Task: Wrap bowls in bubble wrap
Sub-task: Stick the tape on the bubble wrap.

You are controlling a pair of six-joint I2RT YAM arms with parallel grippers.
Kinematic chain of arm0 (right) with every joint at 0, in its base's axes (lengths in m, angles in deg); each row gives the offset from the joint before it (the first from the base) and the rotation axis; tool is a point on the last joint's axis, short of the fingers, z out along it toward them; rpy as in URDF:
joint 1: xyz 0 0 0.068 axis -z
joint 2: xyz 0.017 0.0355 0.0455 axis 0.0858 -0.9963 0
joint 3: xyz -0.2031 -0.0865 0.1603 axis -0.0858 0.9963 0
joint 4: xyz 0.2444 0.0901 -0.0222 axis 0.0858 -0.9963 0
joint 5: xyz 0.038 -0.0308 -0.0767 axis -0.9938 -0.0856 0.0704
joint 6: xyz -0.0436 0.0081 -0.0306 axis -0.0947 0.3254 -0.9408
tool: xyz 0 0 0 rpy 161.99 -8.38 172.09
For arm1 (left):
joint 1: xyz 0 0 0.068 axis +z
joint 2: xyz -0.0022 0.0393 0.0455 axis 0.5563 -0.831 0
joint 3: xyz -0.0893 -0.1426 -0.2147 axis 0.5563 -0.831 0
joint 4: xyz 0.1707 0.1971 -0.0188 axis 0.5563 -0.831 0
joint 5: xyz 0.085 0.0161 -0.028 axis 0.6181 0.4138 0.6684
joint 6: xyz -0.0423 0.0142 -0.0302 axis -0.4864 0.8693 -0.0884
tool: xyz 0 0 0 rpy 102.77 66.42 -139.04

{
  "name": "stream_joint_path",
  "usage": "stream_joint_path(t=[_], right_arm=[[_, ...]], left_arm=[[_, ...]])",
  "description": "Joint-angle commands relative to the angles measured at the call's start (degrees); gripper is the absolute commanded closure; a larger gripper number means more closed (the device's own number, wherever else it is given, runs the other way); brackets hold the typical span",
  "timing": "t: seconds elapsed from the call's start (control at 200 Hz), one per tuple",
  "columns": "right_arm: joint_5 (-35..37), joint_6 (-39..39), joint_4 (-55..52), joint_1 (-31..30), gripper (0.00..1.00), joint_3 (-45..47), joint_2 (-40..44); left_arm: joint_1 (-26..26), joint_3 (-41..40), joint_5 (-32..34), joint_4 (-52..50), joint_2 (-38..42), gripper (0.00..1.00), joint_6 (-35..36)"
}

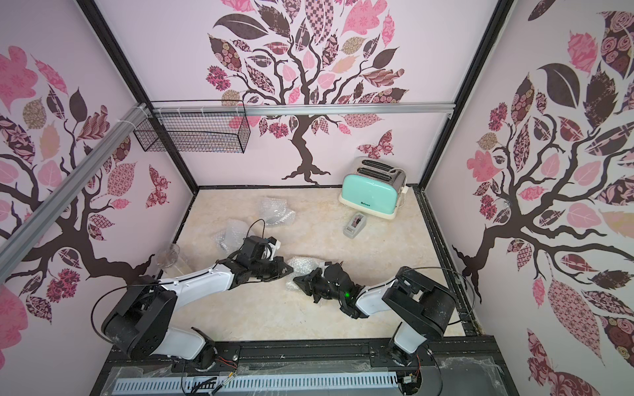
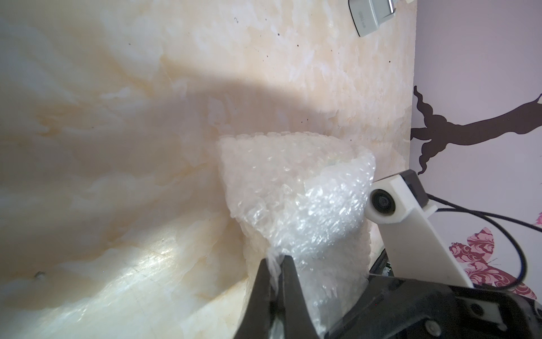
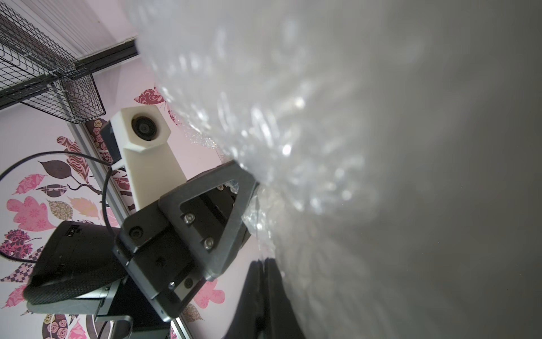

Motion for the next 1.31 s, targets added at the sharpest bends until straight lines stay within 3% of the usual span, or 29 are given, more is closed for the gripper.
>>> stream_joint_path(t=[0.0, 0.315, 0.83, 1.301], right_arm=[[-1.86, 5.32, -6.61, -0.05, 1.0, 0.86, -3.42], [-4.13, 5.49, -8.25, -0.16, 1.0, 0.77, -4.76], [-2.24, 0.21, -26.86, -0.14, 0.98, -2.1, 4.82], [-4.0, -0.28, -35.4, -0.14, 0.94, -4.24, 3.54]], left_arm=[[-0.53, -0.51, 0.02, -1.72, -0.29, 1.0, 0.67], [-0.53, -0.52, 0.02, -1.89, -0.42, 1.0, 0.76], [-0.53, -0.39, 0.11, -2.24, -0.15, 1.0, 0.95], [-0.6, -0.47, 0.02, -2.2, 0.05, 1.0, 0.93]])
